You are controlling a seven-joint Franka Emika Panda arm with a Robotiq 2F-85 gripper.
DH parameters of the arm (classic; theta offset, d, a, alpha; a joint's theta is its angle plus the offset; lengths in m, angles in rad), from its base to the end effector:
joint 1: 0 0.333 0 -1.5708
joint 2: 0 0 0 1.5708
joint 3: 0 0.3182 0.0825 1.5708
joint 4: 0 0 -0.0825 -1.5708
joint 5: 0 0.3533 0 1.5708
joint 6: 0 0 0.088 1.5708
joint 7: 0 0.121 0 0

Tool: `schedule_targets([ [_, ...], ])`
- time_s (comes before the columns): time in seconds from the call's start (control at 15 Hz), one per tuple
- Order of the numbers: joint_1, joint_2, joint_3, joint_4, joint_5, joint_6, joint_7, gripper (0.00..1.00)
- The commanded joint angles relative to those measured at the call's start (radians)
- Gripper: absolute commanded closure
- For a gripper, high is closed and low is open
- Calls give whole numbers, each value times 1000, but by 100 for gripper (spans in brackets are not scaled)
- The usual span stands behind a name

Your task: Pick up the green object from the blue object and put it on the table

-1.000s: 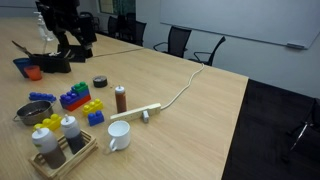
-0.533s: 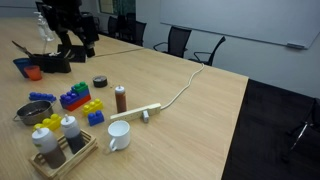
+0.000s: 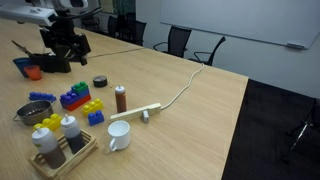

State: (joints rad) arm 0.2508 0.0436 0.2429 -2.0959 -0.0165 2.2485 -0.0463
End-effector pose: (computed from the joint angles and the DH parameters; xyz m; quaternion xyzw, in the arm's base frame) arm 0.4754 0.2540 0.4165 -0.9611 -0.2706 -0.0541 0.0108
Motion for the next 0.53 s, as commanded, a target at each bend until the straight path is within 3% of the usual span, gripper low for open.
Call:
schedule_targets([
  [0.0, 30, 146, 16, 119, -115, 0, 6, 0],
  [0.13, 47, 209, 17, 173, -134, -1, -13, 0],
  [0.2, 46, 173, 15, 120, -115, 15, 8, 0],
  [0.47, 51, 216, 14, 170, -121, 14, 1, 0],
])
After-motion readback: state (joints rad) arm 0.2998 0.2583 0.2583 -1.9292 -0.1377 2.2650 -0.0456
